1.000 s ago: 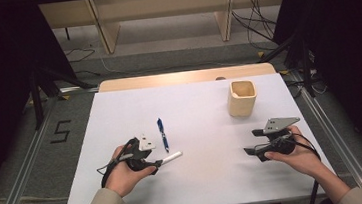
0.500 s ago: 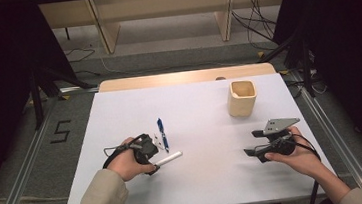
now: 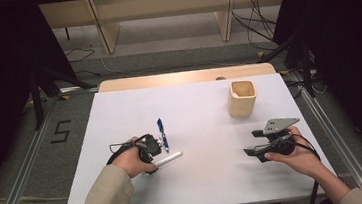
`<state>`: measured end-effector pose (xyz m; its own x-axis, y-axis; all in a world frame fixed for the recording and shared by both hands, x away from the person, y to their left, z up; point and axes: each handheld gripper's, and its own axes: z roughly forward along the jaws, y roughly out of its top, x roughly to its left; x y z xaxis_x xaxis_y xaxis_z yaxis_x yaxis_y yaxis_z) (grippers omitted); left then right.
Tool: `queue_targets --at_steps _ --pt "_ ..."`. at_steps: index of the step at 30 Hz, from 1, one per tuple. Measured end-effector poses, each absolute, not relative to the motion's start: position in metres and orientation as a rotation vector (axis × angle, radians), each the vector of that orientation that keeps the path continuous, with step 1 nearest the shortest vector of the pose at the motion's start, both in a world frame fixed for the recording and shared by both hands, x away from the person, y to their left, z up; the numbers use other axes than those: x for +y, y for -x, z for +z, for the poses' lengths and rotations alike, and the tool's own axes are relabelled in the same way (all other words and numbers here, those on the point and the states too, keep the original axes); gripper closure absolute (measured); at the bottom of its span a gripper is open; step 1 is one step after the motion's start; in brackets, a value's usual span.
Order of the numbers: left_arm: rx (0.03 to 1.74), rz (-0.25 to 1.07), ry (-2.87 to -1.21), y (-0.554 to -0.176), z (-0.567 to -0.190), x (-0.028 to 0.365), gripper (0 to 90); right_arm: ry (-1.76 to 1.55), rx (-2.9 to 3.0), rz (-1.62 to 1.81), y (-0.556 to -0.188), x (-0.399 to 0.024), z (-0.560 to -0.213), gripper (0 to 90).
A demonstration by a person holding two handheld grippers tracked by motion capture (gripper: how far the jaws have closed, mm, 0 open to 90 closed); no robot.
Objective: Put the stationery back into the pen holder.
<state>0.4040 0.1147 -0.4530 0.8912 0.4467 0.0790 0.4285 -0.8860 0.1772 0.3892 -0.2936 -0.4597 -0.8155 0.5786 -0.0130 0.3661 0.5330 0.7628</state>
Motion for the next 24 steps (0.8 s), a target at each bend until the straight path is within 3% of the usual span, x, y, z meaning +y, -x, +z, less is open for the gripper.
queue_targets --at_steps 9,24 --pt "0.768 0.136 -2.864 -0.409 -0.455 0.11 60.3 -0.79 2.511 1.151 -0.39 -0.294 -0.46 24.4" --pt "0.744 0.094 -2.89 -0.419 -0.456 0.102 62.8 -0.799 2.511 1.149 -0.39 -0.294 -0.461 24.5"
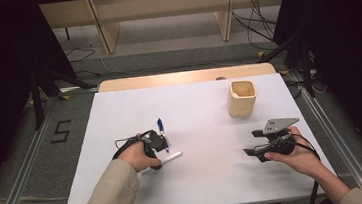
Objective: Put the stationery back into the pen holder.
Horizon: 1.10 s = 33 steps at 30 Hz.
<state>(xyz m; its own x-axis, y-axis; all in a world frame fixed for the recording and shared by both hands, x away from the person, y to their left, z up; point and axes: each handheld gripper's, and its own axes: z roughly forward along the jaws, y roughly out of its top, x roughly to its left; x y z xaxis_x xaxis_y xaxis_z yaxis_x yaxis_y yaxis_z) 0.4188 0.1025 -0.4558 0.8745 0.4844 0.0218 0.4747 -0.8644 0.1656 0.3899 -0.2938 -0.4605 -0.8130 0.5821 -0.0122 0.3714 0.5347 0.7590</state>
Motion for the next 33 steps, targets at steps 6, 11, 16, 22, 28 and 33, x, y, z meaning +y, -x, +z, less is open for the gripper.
queue_targets --at_steps 6,11,16,22,28,33 --pt "0.742 0.085 -2.892 -0.422 -0.458 0.097 64.0 -0.799 2.511 1.147 -0.39 -0.294 -0.461 24.5" --pt "0.755 0.073 -2.886 -0.423 -0.458 0.096 65.6 -0.8 2.514 1.145 -0.39 -0.294 -0.461 24.5" --pt "0.769 0.058 -2.885 -0.424 -0.458 0.096 66.7 -0.802 2.516 1.144 -0.39 -0.294 -0.461 24.5" --pt "0.762 0.043 -2.917 -0.427 -0.458 0.094 67.6 -0.804 2.516 1.145 -0.39 -0.293 -0.461 24.5" --pt "0.756 0.038 -2.946 -0.428 -0.457 0.09 68.5 -0.802 2.517 1.146 -0.39 -0.293 -0.461 24.4" --pt "0.767 0.042 -2.945 -0.429 -0.458 0.089 69.9 -0.802 2.517 1.147 -0.39 -0.294 -0.461 24.4"
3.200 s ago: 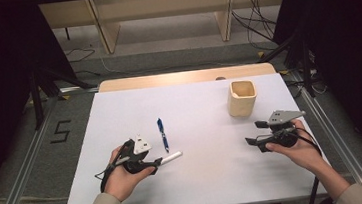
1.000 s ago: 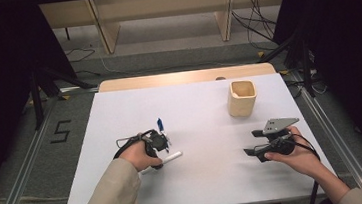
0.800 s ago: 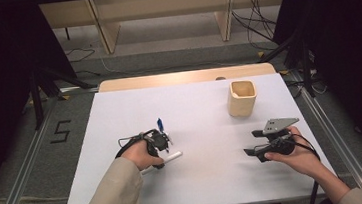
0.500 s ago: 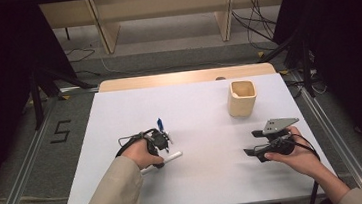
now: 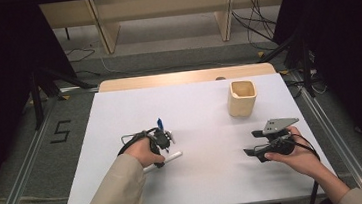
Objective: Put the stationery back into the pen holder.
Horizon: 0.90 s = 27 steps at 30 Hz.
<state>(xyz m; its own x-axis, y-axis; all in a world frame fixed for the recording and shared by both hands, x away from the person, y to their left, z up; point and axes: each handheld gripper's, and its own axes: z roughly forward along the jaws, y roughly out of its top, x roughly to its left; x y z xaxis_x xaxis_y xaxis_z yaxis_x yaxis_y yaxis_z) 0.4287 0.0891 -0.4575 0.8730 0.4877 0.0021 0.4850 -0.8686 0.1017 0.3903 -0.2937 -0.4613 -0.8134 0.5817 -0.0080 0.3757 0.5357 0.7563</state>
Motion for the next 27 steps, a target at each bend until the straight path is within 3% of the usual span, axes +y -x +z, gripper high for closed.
queue_targets --at_steps 27 --pt "0.752 0.047 -2.961 -0.4278 -0.4569 0.0871 78.5 -0.806 2.519 1.144 -0.3903 -0.2935 -0.4622 24.3"
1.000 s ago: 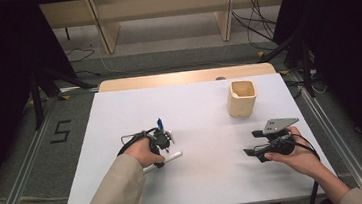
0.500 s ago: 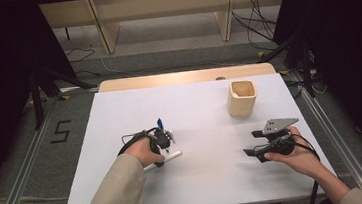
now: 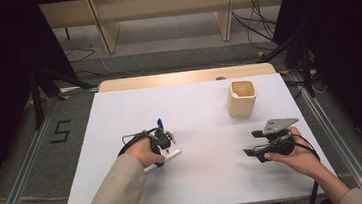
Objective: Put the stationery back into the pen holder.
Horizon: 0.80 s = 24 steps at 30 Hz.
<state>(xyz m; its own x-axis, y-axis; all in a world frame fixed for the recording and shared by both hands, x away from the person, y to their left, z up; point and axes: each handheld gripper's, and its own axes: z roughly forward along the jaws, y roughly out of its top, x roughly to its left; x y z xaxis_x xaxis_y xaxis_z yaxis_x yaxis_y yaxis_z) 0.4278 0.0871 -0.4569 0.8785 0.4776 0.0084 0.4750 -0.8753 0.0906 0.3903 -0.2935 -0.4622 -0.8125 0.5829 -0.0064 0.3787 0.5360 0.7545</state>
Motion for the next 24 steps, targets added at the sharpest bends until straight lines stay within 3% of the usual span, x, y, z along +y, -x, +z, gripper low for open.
queue_targets --at_steps 13,24 --pt "0.722 0.094 -2.874 -0.422 -0.448 0.091 78.8 -0.807 2.513 1.147 -0.39 -0.293 -0.462 24.3" --pt "0.678 0.234 -2.591 -0.409 -0.432 0.095 78.8 -0.827 2.484 1.173 -0.389 -0.292 -0.461 24.2"
